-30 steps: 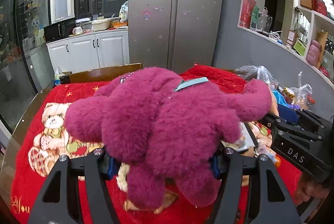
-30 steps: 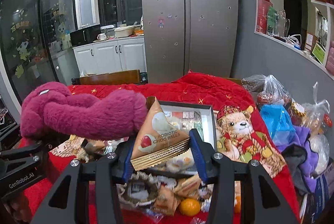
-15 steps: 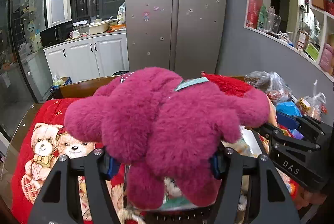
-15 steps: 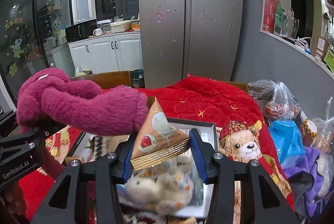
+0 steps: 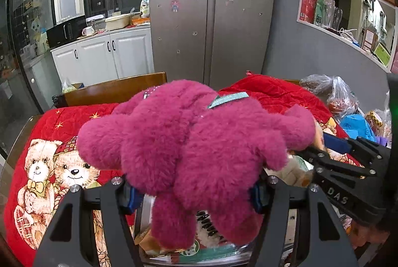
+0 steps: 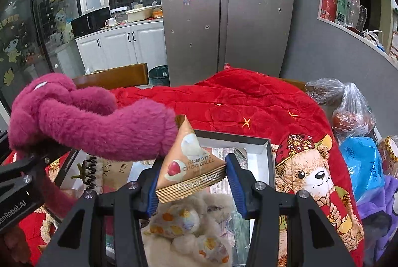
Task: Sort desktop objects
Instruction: 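Lift the magenta plush and Choco Magic snack and carry both over the box, then lower the plush with the left gripper while the right lowers the snack, open both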
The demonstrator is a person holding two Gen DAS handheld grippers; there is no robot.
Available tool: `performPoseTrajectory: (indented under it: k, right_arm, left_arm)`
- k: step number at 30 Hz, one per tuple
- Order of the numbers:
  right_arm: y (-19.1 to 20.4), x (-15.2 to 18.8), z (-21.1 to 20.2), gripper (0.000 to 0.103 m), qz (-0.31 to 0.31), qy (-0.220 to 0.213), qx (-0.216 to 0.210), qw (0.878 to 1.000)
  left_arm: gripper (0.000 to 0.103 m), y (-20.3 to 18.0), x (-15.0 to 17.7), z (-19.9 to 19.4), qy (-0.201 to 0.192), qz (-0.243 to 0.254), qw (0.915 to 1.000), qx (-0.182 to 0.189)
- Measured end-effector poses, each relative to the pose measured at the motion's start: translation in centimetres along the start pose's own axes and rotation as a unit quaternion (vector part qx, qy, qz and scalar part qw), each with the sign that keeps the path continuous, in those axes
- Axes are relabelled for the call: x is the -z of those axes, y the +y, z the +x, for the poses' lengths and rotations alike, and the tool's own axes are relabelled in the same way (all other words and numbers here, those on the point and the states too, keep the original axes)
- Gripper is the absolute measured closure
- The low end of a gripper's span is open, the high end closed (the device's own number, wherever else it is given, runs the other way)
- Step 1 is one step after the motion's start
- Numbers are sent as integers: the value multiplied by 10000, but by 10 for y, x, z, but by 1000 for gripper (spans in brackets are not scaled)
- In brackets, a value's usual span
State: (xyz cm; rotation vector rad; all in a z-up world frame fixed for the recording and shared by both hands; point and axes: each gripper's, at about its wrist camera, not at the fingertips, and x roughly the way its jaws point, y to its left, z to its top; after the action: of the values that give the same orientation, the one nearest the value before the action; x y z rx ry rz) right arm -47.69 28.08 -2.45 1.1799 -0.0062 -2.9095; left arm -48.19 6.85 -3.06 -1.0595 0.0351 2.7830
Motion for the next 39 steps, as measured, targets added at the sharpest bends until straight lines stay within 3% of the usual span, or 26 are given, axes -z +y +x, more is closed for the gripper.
performPoseTrajectory:
  k: [14, 21, 28, 32, 39]
  right_arm:
    - [-4, -1, 2, 55, 40, 49, -9, 10000]
    - [-5, 0, 10, 54, 173, 210, -160, 9995]
    - [1, 0, 8, 43, 73, 180, -201, 9996]
    - [3, 0, 8, 42, 45, 189, -234, 9995]
    - [2, 0, 7, 42, 49, 163, -240, 9996]
  left_arm:
    - [37, 3, 7, 6, 135, -5, 9999, -25]
    - [26, 4, 7, 8, 111, 85, 9998, -132]
    - [10, 1, 8, 8, 200, 102, 9997, -84]
    - [7, -10, 6, -1, 23, 446, 9987, -231]
    - [6, -10, 3, -4, 51, 363, 9993, -110]
